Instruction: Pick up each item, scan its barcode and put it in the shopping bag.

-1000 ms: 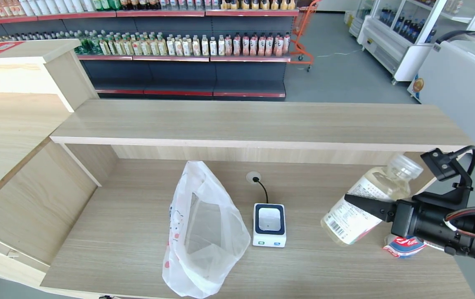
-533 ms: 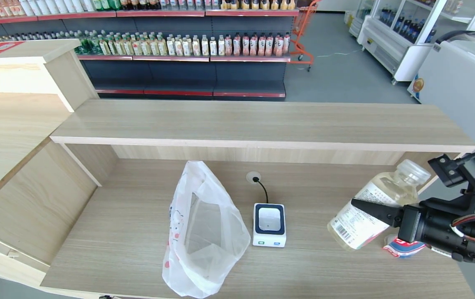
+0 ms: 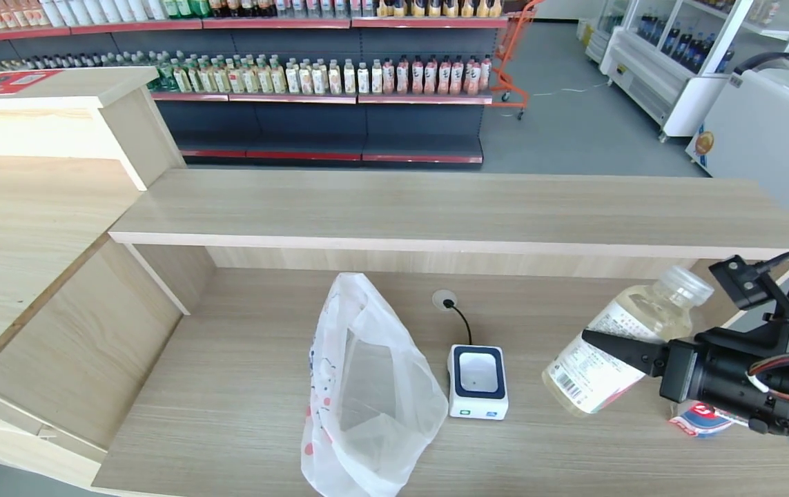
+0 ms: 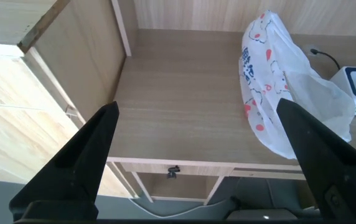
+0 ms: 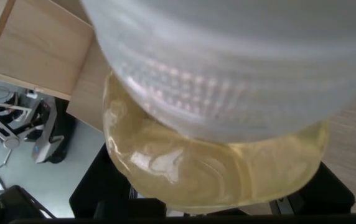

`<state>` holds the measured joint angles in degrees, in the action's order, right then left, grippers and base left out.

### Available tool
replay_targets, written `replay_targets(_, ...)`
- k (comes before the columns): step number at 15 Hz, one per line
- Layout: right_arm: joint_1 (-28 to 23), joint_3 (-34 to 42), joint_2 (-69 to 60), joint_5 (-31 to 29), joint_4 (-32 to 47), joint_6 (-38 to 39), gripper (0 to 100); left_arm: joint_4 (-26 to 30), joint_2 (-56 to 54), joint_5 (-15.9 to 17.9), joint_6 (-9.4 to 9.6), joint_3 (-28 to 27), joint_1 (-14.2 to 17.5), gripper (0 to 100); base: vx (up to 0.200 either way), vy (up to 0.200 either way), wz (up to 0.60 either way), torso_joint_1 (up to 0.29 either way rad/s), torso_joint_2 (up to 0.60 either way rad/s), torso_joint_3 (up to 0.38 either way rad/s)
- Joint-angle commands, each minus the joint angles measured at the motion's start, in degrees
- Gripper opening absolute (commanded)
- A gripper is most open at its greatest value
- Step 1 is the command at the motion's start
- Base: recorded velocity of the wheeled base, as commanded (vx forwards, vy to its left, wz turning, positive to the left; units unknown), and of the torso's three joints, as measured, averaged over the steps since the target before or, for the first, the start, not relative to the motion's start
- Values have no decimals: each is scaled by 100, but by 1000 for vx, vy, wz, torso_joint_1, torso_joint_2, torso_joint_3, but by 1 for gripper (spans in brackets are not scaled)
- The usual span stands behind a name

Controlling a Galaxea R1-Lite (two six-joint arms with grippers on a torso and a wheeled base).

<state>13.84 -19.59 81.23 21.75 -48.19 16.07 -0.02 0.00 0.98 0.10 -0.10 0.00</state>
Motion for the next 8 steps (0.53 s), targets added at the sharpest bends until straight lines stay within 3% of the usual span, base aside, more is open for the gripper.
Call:
replay_targets(1, 49, -19, 104, 5, 3, 2, 0, 2, 0, -1, 17, 1, 0, 100, 0, 200, 0, -7, 2, 12)
replay_targets(4, 163, -317, 614, -4, -6, -16, 0, 2, 0, -1, -10, 1, 0, 100, 0, 0, 0, 0, 0, 0)
replay_targets(8, 304, -695, 1800, -21, -50, -658, 0, -6, 0, -1, -10, 1, 0, 100, 0, 0, 0, 0, 0, 0)
